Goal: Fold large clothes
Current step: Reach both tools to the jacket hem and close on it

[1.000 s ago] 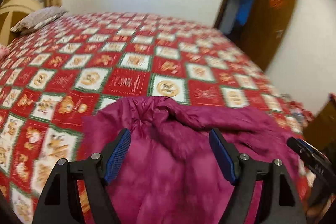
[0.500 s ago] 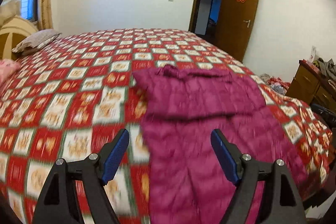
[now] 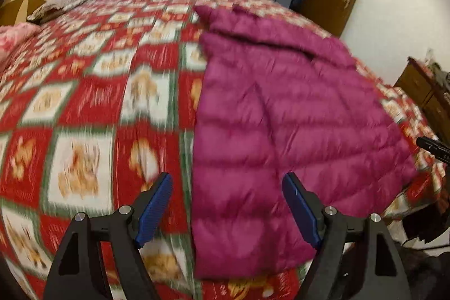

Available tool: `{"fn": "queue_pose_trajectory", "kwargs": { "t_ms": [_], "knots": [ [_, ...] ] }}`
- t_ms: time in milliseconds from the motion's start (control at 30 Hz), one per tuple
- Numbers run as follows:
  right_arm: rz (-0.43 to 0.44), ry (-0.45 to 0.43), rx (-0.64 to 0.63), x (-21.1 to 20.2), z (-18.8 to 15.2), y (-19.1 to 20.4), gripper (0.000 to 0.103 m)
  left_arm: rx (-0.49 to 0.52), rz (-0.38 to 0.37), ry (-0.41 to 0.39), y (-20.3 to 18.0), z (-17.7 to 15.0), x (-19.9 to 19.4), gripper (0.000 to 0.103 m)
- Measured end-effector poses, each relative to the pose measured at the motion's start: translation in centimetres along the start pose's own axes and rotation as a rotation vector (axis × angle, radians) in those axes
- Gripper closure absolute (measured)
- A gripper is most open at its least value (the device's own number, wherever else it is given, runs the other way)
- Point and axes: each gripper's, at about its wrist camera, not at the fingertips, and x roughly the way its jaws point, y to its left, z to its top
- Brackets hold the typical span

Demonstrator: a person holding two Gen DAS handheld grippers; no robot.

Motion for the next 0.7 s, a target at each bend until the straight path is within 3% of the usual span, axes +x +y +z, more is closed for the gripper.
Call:
{"fn": "queue_pose_trajectory", "kwargs": {
  "t_ms": [100,267,433,700],
  "knots": [
    [-0.043,0.012,-0.034,1.1,-1.1,0.2,0.015,-0.026,-0.004,0.046,0.4,-1.3,0.9,0.023],
    [-0.094,0.014,-0.13,1.5,-2.0,1.6,0.015,-0.011,-0.004,0.036,0.0,-2.0,1.0,0.023],
    [-0.046,0.066,-0.143,2.1,-2.6,2.4,0.017,0.031,0.006,0.042,-0.9,-2.5,1.4,0.023],
    [-0.008,0.121,-0.135,2.2,-3.6,2.6,0.022,0.031,-0.087,0.04,-1.0,-3.0,1.1,0.023]
  ]
}}
